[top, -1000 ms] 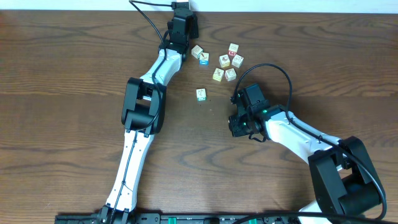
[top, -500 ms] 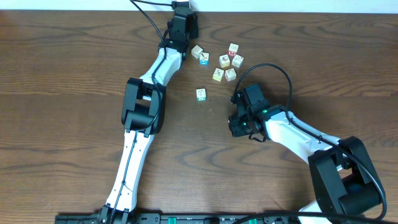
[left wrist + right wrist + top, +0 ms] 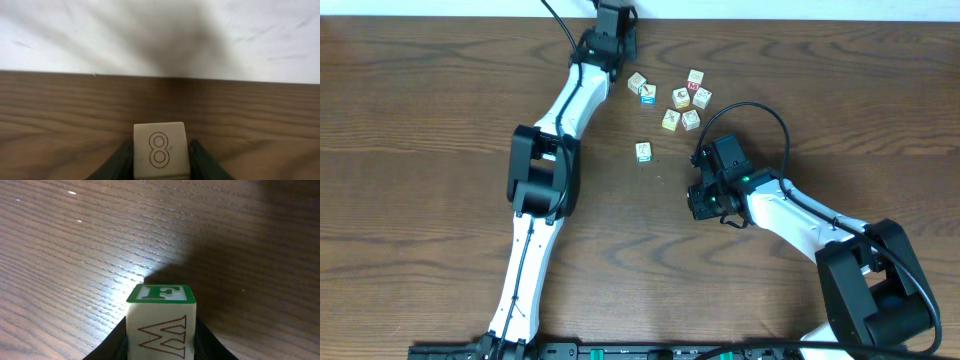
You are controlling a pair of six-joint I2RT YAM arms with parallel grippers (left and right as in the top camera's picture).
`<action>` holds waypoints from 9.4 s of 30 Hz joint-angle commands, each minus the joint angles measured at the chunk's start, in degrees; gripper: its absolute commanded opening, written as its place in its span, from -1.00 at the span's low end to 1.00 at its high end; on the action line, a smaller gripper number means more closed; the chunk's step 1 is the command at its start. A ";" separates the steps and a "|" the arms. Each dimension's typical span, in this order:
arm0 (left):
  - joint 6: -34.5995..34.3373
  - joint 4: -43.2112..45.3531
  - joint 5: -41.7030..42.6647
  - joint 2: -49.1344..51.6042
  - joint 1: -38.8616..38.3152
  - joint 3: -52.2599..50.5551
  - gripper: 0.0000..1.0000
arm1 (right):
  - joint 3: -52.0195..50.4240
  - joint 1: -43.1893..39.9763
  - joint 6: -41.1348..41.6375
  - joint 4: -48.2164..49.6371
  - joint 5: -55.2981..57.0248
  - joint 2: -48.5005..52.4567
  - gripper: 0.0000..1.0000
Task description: Lift 3 blocks
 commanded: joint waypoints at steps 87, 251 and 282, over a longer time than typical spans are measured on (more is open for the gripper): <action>8.41 -39.58 -9.90 -54.66 -2.82 -10.14 -0.85 | 26.99 -17.88 -4.76 -22.03 7.21 -6.27 0.35; -18.64 25.46 -1.70 -45.64 -16.65 -78.60 0.52 | 11.06 -14.45 -2.08 -26.75 -3.32 5.53 -0.59; -15.91 22.21 -1.73 -40.39 -16.65 -74.86 0.01 | 10.84 -6.27 0.52 -26.49 -3.37 5.53 -0.96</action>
